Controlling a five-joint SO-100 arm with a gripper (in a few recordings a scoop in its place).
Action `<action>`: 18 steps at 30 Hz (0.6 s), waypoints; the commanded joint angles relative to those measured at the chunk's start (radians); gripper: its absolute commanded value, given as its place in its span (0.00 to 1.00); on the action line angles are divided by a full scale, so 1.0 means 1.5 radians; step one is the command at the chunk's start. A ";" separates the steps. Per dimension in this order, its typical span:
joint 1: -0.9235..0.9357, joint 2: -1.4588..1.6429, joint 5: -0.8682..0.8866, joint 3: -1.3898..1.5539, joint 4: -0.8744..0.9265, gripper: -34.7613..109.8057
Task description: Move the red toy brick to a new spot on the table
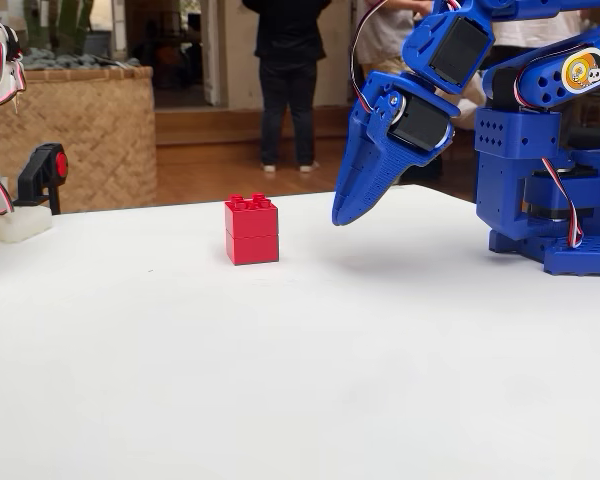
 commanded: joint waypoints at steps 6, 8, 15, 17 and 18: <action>0.054 -0.189 0.002 -0.225 -0.105 0.37; 0.075 -0.196 -0.045 -0.199 -0.164 0.42; 0.127 -0.236 -0.157 -0.138 -0.307 0.47; 0.137 -0.251 -0.167 -0.133 -0.327 0.47; 0.142 -0.257 -0.173 -0.127 -0.338 0.47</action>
